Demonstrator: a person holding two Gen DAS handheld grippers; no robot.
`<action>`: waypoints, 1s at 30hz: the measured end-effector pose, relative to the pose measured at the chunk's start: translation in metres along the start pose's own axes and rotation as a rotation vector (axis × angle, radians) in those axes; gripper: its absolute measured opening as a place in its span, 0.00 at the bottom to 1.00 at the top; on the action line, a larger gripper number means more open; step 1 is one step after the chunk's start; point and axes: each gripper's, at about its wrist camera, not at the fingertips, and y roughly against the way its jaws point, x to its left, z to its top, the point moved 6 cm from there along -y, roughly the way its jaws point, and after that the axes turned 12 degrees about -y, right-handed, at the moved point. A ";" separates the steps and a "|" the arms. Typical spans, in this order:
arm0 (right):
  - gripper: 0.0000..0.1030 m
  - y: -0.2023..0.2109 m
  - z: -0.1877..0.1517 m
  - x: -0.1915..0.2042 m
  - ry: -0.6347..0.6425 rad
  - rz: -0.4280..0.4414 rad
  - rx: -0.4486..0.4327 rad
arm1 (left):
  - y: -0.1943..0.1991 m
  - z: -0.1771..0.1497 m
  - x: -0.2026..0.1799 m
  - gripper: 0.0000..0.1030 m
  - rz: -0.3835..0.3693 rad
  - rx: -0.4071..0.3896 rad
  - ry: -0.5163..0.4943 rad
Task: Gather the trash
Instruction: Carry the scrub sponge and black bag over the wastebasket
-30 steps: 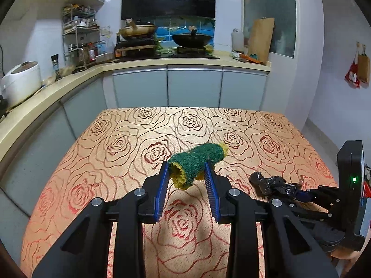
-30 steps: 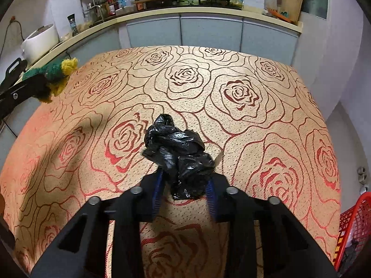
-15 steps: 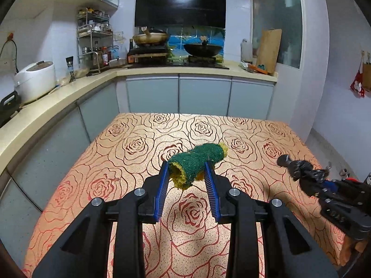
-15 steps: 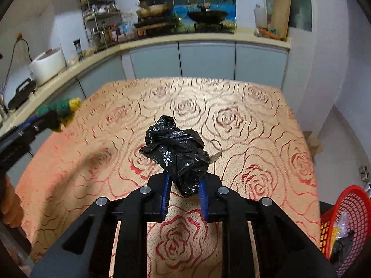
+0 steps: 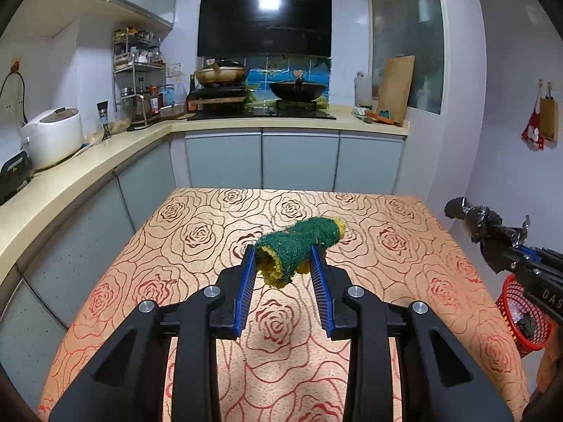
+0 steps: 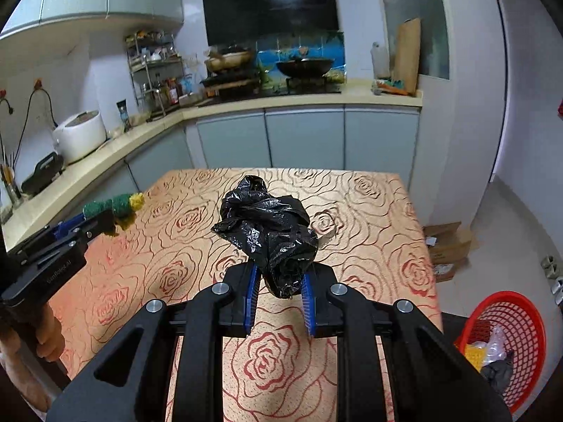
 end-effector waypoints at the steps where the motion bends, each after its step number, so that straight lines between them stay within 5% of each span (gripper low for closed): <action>1: 0.20 0.004 0.002 -0.004 -0.006 -0.005 -0.007 | 0.001 0.002 -0.004 0.29 -0.006 -0.004 -0.004; 10: 0.20 0.036 0.013 -0.052 -0.061 -0.093 -0.069 | 0.004 0.023 -0.058 0.29 -0.111 -0.040 -0.069; 21: 0.20 0.096 0.010 -0.171 -0.180 -0.306 -0.140 | 0.003 0.040 -0.207 0.29 -0.384 -0.073 -0.212; 30: 0.20 0.112 -0.019 -0.247 -0.246 -0.449 -0.068 | -0.014 0.023 -0.332 0.30 -0.637 0.024 -0.317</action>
